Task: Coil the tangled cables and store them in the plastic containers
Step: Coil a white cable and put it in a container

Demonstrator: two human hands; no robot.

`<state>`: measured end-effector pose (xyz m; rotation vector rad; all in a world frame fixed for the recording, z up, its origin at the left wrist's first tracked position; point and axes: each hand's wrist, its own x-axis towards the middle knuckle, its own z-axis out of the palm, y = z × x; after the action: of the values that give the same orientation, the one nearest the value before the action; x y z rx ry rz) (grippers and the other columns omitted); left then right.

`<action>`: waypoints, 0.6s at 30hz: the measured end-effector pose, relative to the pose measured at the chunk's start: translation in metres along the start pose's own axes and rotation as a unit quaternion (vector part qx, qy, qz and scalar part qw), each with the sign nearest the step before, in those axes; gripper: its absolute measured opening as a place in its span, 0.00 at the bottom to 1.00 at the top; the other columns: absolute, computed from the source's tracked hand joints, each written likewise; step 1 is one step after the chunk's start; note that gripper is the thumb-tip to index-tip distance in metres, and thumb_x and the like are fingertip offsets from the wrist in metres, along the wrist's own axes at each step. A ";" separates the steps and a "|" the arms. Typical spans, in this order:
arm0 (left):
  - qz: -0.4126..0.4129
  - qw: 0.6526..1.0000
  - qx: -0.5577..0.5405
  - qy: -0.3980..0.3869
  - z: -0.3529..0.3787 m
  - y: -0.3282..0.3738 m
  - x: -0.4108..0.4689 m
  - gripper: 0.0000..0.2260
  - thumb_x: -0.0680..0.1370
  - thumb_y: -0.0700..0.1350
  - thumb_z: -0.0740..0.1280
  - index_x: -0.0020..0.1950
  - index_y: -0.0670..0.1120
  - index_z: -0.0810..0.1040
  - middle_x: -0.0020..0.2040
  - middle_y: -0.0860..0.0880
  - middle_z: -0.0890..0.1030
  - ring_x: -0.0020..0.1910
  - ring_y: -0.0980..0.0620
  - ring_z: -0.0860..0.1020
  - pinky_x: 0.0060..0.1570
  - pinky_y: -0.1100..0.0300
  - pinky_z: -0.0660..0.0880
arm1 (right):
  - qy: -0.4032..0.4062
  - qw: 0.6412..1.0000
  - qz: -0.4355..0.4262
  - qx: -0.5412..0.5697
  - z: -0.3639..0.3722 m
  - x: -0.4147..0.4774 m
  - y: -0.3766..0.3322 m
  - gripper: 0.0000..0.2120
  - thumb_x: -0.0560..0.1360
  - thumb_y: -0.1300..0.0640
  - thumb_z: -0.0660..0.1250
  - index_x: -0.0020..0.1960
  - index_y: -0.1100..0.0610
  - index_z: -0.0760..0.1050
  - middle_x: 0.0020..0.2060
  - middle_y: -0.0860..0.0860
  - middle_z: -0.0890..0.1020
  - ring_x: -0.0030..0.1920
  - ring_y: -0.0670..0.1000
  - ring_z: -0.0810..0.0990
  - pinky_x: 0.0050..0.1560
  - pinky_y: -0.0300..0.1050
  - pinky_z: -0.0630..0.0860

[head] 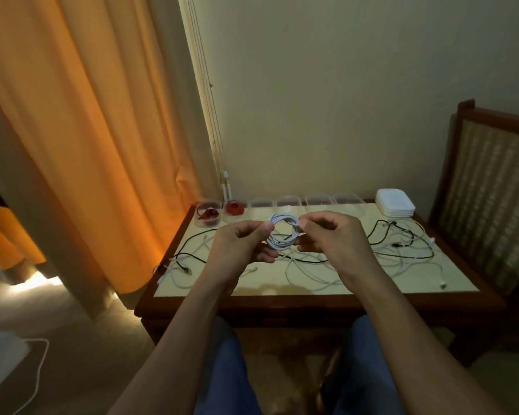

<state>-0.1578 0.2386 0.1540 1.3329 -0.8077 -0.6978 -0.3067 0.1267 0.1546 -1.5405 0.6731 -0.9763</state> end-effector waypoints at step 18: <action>-0.071 0.965 0.238 0.089 -0.100 -0.088 0.215 0.07 0.78 0.50 0.74 0.47 0.46 0.87 0.42 0.48 0.87 0.40 0.48 0.86 0.40 0.53 0.83 | -0.097 0.982 0.066 -0.144 0.101 0.213 0.101 0.02 0.75 0.61 0.75 0.44 0.56 0.86 0.34 0.51 0.87 0.35 0.50 0.87 0.46 0.52 0.85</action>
<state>0.0464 0.1067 0.0839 1.8753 -0.7657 -0.4999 -0.1049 -0.0229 0.1010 -1.7927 0.7914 -0.6375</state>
